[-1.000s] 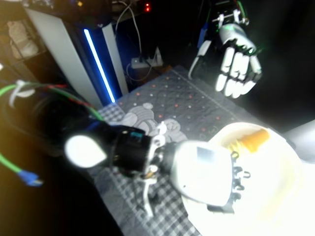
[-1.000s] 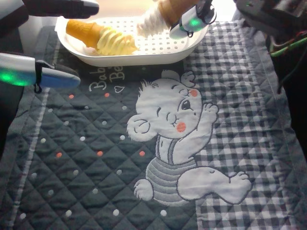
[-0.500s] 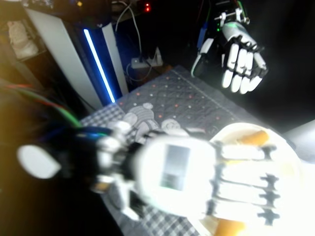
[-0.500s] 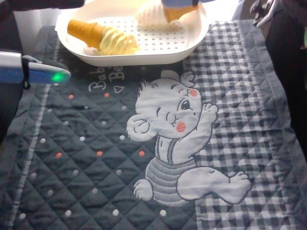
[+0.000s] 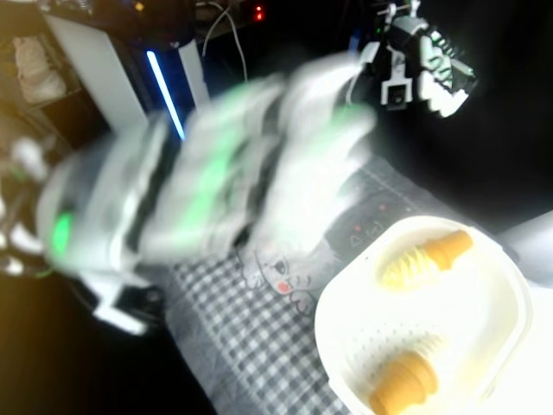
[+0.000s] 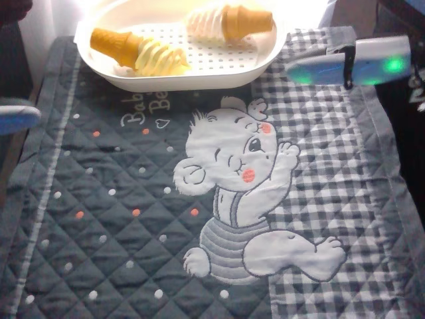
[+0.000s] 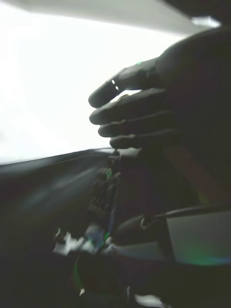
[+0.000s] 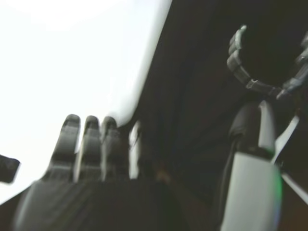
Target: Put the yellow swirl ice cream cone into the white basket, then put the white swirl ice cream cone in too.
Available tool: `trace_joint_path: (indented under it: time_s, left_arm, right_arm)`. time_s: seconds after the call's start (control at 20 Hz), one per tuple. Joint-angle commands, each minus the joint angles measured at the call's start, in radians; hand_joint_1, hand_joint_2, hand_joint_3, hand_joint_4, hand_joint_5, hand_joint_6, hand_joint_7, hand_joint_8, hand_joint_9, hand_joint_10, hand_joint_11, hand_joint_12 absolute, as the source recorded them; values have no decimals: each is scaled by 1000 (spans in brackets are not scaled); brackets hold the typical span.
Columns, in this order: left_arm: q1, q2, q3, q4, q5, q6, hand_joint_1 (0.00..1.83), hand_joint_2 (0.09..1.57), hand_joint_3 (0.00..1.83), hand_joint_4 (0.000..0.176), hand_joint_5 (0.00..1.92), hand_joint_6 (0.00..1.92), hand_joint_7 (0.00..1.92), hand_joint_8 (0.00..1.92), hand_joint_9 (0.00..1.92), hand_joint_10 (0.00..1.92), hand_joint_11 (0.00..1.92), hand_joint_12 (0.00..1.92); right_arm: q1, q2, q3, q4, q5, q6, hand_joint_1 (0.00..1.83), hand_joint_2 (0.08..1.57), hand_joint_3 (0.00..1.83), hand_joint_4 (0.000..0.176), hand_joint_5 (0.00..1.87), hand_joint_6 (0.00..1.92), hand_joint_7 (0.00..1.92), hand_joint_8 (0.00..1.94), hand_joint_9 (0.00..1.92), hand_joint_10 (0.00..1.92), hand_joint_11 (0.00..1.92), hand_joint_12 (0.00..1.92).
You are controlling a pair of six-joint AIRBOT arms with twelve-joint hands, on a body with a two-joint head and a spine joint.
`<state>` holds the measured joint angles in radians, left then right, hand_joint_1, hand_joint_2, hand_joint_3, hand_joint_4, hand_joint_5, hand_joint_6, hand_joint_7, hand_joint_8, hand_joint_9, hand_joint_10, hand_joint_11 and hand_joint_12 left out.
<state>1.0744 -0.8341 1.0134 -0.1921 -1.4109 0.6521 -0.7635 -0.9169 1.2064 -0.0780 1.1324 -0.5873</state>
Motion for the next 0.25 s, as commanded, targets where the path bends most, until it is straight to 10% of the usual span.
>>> trace_joint_path:
  time_s: [0.0,0.1,0.2]
  left_arm:
    - [11,-5,-3,-24,-209,-20,857,855,0,0,358,3,462,4,539,49,11,1644]
    - [55,-22,-10,-48,-270,-44,777,876,8,0,338,0,453,0,545,56,23,1656]
    - [91,-37,-22,-75,-317,-52,651,974,0,0,317,0,465,6,265,694,59,1685]
  right_arm:
    - [-27,21,-22,72,278,-5,539,947,0,164,136,9,153,3,90,2,21,11]
    - [-114,27,-55,131,380,-5,658,904,0,174,89,1,124,1,79,1,34,20]
    - [-208,28,-84,199,465,-5,702,797,0,176,133,7,148,3,78,1,14,17]
